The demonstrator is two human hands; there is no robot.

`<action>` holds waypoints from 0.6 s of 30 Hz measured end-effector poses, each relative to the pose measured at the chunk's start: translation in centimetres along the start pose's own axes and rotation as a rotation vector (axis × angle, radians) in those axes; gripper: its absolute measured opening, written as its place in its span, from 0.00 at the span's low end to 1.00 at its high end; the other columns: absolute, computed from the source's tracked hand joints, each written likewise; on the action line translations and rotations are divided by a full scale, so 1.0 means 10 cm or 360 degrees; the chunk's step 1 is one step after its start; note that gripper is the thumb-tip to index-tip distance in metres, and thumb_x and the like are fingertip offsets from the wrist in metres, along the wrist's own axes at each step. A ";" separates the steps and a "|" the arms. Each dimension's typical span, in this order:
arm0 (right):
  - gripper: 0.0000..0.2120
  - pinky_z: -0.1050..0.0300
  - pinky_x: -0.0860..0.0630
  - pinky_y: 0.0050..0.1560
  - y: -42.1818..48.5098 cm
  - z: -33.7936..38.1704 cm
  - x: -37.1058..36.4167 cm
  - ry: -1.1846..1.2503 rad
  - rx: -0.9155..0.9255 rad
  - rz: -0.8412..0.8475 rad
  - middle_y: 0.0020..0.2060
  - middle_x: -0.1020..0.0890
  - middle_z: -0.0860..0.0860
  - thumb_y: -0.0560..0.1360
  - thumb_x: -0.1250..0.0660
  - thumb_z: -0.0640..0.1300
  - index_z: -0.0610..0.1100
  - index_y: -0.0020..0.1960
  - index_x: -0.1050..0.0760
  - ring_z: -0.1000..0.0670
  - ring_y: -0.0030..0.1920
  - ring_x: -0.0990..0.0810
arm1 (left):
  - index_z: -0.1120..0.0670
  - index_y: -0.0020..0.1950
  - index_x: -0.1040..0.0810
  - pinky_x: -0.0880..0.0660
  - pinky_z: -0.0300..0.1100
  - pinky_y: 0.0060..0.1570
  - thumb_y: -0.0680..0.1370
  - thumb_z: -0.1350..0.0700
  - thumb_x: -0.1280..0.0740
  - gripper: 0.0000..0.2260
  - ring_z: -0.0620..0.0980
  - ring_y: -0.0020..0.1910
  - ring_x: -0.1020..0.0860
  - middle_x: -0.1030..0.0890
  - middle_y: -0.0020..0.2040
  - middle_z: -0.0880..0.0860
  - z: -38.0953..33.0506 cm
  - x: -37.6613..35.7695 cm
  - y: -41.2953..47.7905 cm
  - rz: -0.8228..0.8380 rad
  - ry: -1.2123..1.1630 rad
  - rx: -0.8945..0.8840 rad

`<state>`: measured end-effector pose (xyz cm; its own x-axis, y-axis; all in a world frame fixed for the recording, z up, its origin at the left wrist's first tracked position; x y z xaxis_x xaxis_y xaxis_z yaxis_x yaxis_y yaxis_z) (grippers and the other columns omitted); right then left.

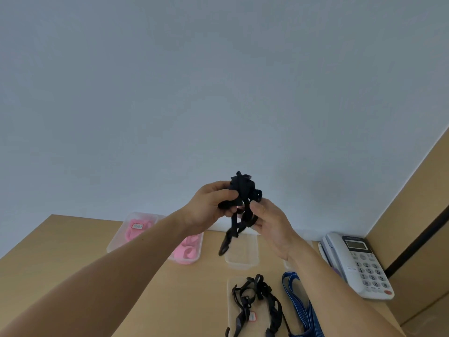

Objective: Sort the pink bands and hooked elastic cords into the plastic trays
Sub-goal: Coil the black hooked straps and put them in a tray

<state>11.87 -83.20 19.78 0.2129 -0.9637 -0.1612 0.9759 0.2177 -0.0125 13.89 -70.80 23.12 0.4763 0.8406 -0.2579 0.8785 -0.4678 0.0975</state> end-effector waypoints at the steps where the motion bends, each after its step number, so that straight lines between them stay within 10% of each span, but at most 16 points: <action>1: 0.23 0.52 0.20 0.50 0.01 0.03 0.01 -0.0038 0.0050 -0.0038 0.49 0.17 0.41 0.72 0.30 0.52 0.41 0.63 0.26 0.43 0.50 0.16 | 0.56 0.52 0.17 0.28 0.38 0.35 0.75 0.60 0.36 0.10 0.49 0.34 0.26 0.20 0.38 0.52 0.00 -0.04 0.00 0.0044 0.0008 0.0014; 4: 0.15 0.56 0.23 0.34 0.02 0.04 0.09 -0.0163 0.0104 -0.0221 0.33 0.21 0.47 0.76 0.31 0.51 0.42 0.56 0.24 0.47 0.33 0.20 | 0.59 0.56 0.20 0.28 0.38 0.35 0.77 0.62 0.36 0.10 0.50 0.35 0.27 0.20 0.38 0.51 -0.03 -0.06 0.01 0.0042 0.0008 0.0022; 7: 0.12 0.49 0.21 0.38 0.04 -0.02 0.11 -0.0200 0.0052 -0.0266 0.32 0.21 0.45 0.80 0.34 0.48 0.38 0.47 0.25 0.43 0.34 0.18 | 0.64 0.61 0.22 0.27 0.38 0.36 0.80 0.64 0.38 0.11 0.49 0.34 0.27 0.20 0.41 0.53 -0.02 -0.01 0.01 0.0010 0.0033 0.0035; 14: 0.15 0.62 0.42 0.22 0.01 -0.10 -0.08 -0.0219 -0.0139 -0.0090 0.33 0.25 0.46 0.83 0.41 0.50 0.39 0.58 0.25 0.54 0.22 0.37 | 0.66 0.53 0.21 0.25 0.38 0.38 0.80 0.60 0.40 0.11 0.49 0.35 0.26 0.21 0.40 0.57 0.05 0.01 -0.04 0.0022 -0.0394 0.0192; 18: 0.26 0.66 0.37 0.24 -0.03 -0.09 -0.21 -0.0595 -0.0143 -0.0051 0.31 0.27 0.51 0.80 0.48 0.65 0.47 0.57 0.22 0.59 0.23 0.33 | 0.62 0.51 0.21 0.30 0.38 0.38 0.80 0.62 0.38 0.07 0.47 0.34 0.27 0.23 0.37 0.52 -0.04 0.08 -0.04 -0.0113 0.0460 0.0021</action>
<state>11.08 -81.13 19.23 0.2011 -0.9565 0.2115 0.9779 0.1833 -0.1008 13.92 -69.89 23.25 0.4064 0.9135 0.0211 0.9104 -0.4068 0.0761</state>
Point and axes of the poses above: each hand's wrist, its own y-axis towards the middle knuckle, its own x-axis out of the back of the hand, z = x × y, the point moved 9 cm from there along y, towards the middle knuckle
